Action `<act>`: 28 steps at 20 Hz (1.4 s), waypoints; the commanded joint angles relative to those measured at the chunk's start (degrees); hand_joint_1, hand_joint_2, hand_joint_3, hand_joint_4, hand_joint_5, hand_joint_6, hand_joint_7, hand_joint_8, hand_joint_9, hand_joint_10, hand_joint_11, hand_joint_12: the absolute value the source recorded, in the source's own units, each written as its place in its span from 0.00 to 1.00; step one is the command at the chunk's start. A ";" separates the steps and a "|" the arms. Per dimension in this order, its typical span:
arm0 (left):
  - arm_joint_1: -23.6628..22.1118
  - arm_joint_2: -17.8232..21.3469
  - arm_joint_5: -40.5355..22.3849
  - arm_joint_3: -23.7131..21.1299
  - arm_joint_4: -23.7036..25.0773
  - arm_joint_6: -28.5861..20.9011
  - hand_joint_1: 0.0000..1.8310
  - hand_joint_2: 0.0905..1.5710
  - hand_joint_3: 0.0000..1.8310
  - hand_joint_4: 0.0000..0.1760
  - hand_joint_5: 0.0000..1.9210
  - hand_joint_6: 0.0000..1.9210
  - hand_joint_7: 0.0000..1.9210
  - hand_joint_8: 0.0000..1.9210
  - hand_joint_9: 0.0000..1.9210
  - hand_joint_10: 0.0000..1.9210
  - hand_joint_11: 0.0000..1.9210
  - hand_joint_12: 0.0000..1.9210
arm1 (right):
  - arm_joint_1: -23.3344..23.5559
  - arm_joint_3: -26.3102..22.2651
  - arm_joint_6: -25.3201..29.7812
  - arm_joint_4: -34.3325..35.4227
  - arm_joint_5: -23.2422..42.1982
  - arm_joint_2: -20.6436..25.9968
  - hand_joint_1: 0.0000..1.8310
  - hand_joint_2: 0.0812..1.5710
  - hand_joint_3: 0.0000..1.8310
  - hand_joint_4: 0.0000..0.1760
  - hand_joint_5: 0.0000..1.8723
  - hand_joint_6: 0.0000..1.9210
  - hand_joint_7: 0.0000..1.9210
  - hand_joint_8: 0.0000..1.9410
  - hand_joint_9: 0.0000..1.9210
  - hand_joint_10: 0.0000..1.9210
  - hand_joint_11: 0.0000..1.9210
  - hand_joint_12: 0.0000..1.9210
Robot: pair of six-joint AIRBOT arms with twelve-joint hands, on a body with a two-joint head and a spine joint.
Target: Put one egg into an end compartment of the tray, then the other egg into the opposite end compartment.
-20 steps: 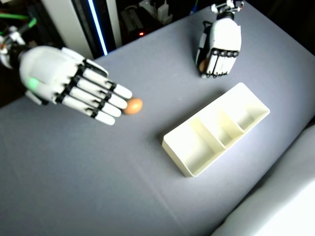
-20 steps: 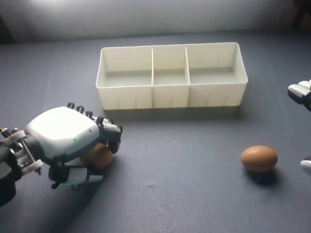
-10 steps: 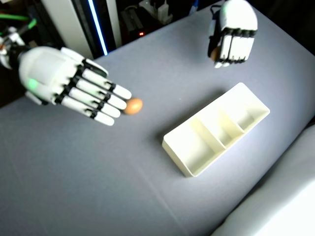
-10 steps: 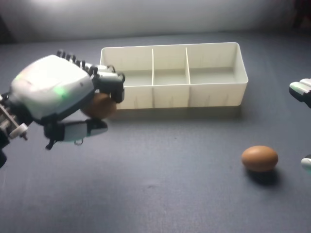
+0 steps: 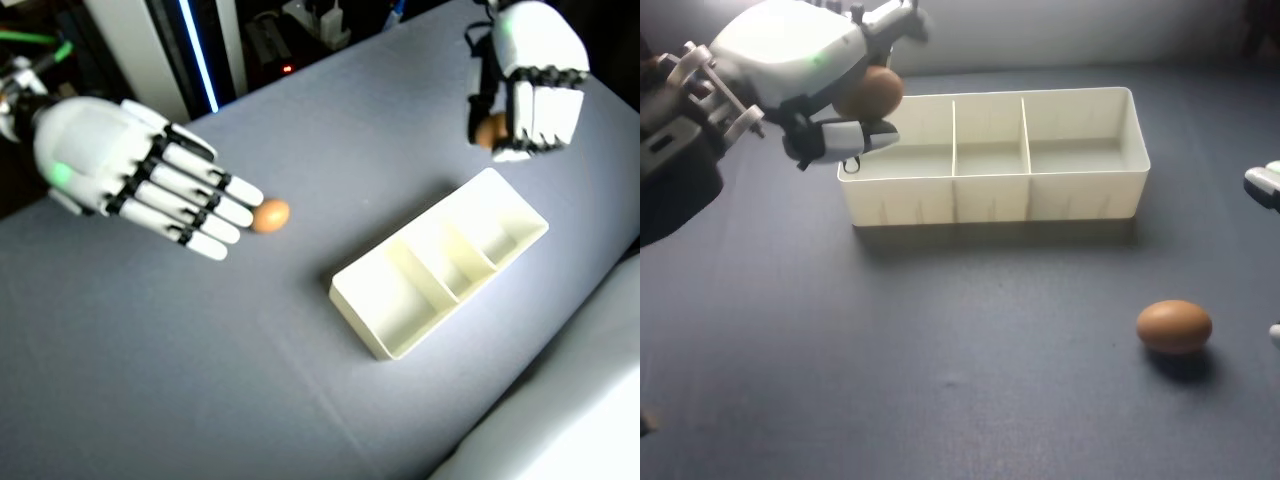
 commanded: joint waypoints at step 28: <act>18.03 11.75 -32.01 -13.67 -1.67 -1.29 0.20 0.87 0.01 0.61 0.02 0.01 0.00 0.00 0.00 0.00 0.00 0.00 | 7.30 6.99 5.63 -6.38 -8.80 -4.25 0.44 0.68 0.01 0.00 0.03 0.01 0.04 0.02 0.00 0.16 0.00 0.79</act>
